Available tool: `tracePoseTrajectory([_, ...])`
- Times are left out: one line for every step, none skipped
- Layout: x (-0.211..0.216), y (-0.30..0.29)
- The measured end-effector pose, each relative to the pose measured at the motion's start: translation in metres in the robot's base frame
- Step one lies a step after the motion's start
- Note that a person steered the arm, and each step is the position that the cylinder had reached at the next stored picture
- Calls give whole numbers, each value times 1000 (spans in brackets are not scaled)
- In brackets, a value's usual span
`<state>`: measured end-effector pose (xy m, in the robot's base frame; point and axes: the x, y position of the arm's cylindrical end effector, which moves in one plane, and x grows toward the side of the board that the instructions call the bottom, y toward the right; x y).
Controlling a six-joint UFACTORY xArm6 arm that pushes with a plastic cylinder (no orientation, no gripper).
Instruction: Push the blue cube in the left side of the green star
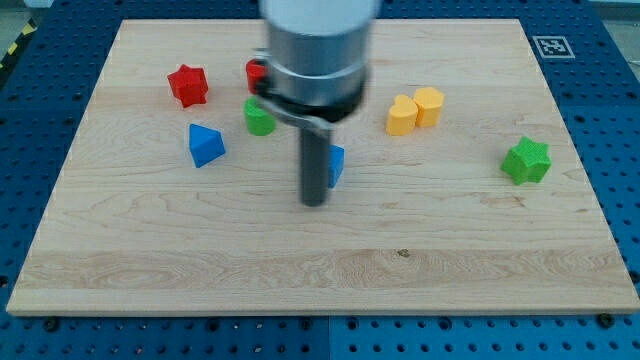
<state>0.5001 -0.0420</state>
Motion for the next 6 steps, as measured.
tracePoseTrajectory([-29,-69])
tracePoseTrajectory([-30,-77])
tracePoseTrajectory([-30,-33])
tracePoseTrajectory([-30,8])
tracePoseTrajectory([-30,49])
tracePoseTrajectory([-30,86])
